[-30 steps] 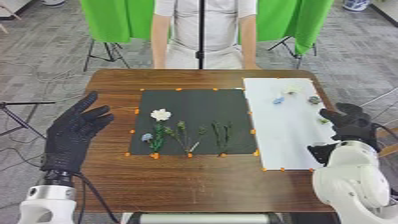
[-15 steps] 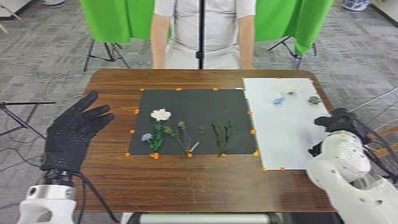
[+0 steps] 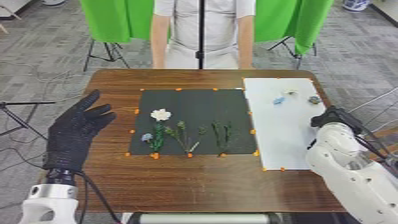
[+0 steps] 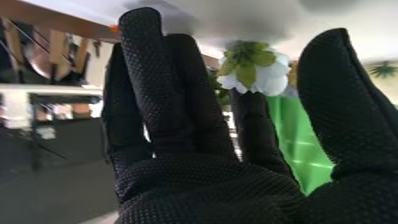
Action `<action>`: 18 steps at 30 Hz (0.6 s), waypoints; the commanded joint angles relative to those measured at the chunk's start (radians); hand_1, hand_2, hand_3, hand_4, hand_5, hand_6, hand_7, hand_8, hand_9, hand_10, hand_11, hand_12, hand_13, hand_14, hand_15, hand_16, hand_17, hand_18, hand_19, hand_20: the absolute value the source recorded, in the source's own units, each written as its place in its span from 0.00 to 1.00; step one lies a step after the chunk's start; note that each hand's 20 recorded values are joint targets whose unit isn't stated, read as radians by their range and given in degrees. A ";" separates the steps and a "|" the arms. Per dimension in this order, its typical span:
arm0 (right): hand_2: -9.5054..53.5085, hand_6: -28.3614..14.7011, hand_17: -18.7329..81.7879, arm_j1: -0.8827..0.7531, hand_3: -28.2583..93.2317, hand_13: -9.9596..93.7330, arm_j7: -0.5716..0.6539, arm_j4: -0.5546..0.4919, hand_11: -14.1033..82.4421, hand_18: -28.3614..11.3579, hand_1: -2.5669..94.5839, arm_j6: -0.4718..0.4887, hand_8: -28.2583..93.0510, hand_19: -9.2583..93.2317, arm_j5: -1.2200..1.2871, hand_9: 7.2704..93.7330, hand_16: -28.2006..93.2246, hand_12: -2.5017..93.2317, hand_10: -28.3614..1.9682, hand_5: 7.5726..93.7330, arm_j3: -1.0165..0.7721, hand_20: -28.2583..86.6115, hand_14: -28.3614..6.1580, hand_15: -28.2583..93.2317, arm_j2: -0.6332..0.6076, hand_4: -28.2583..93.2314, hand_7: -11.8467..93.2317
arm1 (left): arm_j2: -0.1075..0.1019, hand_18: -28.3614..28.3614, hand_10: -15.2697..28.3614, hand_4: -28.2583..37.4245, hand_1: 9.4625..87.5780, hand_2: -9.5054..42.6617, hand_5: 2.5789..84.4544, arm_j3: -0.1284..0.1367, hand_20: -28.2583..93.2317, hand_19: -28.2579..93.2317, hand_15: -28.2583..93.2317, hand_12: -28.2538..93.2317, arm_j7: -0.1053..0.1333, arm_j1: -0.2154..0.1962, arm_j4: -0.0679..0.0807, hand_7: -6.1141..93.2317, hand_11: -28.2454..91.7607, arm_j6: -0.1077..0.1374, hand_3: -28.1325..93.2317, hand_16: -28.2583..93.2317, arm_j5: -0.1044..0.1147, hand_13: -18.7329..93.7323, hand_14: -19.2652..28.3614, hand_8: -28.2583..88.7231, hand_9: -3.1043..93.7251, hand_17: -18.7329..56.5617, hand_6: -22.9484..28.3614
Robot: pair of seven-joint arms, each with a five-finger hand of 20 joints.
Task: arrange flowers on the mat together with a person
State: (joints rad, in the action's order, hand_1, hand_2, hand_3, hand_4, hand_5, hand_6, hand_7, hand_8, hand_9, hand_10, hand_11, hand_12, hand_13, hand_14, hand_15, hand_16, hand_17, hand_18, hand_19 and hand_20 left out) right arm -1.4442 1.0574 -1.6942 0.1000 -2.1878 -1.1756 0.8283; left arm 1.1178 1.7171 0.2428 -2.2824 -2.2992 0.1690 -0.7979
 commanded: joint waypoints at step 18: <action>0.00 0.72 0.43 0.014 0.76 0.85 -0.100 -0.019 0.27 0.32 0.66 -0.131 0.19 0.78 -0.173 0.96 0.48 0.39 0.73 0.84 0.107 0.37 0.75 0.57 -0.033 0.00 0.35 | -0.008 0.99 0.84 0.10 0.19 0.33 0.48 0.006 0.32 0.74 0.68 0.34 0.038 -0.022 0.003 0.13 0.44 0.020 0.84 0.18 0.022 0.44 0.99 0.19 0.46 0.21 0.65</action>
State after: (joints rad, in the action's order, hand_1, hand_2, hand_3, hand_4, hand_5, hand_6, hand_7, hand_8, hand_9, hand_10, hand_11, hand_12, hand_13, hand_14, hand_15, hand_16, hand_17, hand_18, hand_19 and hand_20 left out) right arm -1.3957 0.9594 -1.6537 0.0336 -2.3235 -1.0537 0.7941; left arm 1.1142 1.7168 0.2561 -2.2820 -2.2991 0.1734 -0.7911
